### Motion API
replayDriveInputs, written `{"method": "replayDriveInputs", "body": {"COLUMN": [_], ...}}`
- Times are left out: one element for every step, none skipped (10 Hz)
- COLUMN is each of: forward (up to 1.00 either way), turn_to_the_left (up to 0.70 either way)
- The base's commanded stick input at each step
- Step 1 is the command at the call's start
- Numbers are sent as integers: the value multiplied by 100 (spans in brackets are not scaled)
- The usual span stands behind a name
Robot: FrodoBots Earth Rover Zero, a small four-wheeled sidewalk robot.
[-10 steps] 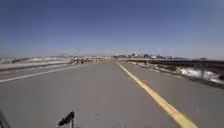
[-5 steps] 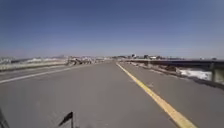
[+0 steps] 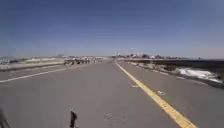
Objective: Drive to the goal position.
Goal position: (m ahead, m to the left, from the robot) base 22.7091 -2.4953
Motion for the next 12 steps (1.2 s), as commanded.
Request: {"method": "replayDriveInputs", "body": {"forward": [100,100,100,100,100,100,100,100,100,100,100,100], "turn_to_the_left": [0,0,0,0,10,23,0,0,0,0,0,0]}}
